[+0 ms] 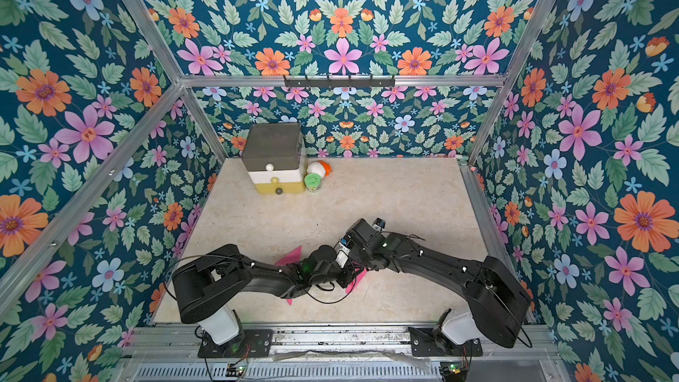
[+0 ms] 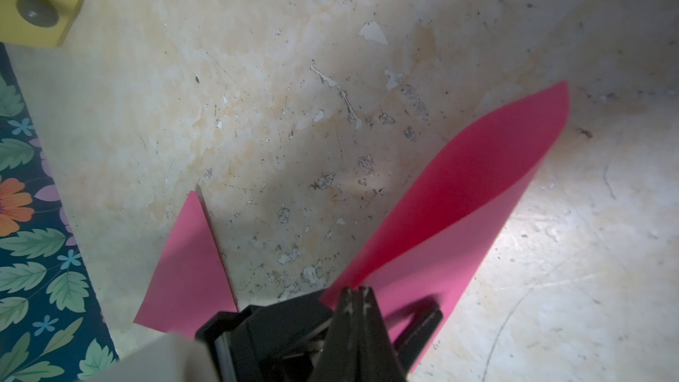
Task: Fold the square paper diagonally
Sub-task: Fold the paper at the center of the board.
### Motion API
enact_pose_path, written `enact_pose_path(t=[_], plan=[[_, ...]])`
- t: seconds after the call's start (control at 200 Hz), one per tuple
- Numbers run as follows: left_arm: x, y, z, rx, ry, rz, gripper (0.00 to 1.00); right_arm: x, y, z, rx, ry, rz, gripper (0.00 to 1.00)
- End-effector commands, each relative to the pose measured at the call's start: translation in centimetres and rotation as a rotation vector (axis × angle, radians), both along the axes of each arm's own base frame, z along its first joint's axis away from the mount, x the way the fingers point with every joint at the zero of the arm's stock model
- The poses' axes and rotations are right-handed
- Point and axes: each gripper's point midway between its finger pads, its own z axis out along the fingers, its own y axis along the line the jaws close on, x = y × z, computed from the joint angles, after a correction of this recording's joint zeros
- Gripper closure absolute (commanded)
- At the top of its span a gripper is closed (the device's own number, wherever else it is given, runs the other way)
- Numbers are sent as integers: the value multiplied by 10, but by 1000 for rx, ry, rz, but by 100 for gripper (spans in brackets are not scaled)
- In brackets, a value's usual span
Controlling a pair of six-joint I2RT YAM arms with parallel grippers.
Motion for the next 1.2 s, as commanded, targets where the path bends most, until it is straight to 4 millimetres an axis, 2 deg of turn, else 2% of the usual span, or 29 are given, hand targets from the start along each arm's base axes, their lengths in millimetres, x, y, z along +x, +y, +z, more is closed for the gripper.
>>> enact_pose_path(t=[0.0, 0.135, 0.385, 0.785, 1.01, 1.195], plan=[[1, -3, 5, -22, -9, -6, 69, 8, -7, 7, 11, -31, -56, 100], [0, -4, 6, -25, -9, -11, 70, 12, -5, 10, 45, -39, -73, 100], [0, -3, 4, -23, -10, -8, 70, 6, 1, 0, 40, -7, -38, 100], [1, -3, 4, -23, -7, -8, 70, 0, -5, -6, -3, -5, -34, 100], [0, -3, 4, -23, -6, -9, 70, 1, -5, -2, 3, -10, -42, 100], [0, -4, 4, -24, -5, -15, 78, 1, -6, -3, 2, -9, -48, 100]])
